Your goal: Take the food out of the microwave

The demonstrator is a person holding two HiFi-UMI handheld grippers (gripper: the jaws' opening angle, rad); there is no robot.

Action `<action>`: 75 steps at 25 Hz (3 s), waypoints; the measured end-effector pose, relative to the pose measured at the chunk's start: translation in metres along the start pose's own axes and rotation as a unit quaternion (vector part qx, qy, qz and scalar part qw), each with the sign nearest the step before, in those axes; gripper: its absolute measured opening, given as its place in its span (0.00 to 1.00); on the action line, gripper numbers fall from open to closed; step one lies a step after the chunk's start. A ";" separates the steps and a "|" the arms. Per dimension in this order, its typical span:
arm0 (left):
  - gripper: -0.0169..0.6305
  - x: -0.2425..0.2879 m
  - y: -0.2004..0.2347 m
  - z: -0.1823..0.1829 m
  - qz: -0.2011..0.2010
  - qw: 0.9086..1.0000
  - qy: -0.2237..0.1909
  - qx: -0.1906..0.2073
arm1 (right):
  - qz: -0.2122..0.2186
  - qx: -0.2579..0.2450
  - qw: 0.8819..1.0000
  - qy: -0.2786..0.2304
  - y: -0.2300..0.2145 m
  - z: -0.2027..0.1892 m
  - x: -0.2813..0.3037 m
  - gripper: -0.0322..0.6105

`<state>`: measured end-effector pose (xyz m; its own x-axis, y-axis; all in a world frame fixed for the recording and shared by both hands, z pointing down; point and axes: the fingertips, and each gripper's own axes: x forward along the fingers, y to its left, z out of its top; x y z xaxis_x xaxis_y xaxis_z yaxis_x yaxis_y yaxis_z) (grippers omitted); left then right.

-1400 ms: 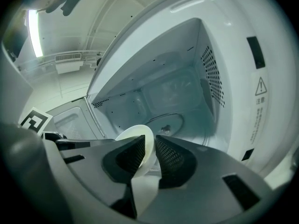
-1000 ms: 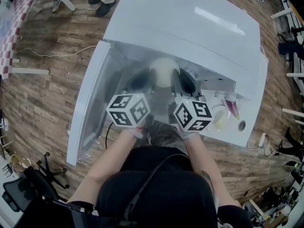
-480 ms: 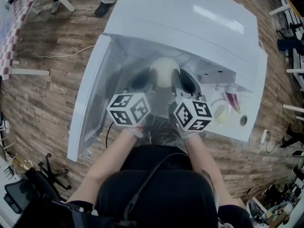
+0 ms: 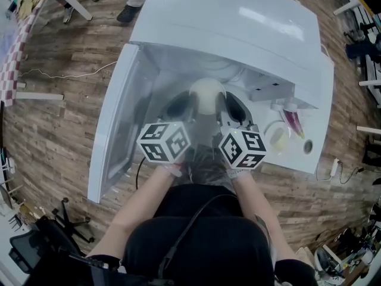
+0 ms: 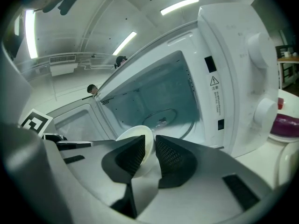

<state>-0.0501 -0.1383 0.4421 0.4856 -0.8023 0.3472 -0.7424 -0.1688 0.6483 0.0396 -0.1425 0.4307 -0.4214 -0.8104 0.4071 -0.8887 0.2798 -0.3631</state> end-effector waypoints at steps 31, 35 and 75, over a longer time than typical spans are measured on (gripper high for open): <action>0.15 -0.053 -0.016 -0.057 -0.027 0.999 0.035 0.005 | -0.039 0.043 0.998 -0.009 0.007 -0.051 -0.071 0.18; 0.15 -0.059 -0.024 -0.066 -0.034 0.998 0.047 0.010 | -0.053 0.054 0.997 -0.014 0.004 -0.055 -0.084 0.18; 0.15 -0.011 -0.061 -0.163 -0.012 0.994 0.110 -0.012 | -0.070 0.092 0.992 0.050 -0.094 -0.101 -0.121 0.18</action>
<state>0.0650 -0.0263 0.5091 0.5941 -0.6529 0.4698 -0.7196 -0.1705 0.6731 0.1564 -0.0186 0.5001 -0.3197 -0.7774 0.5416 -0.8959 0.0619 -0.4400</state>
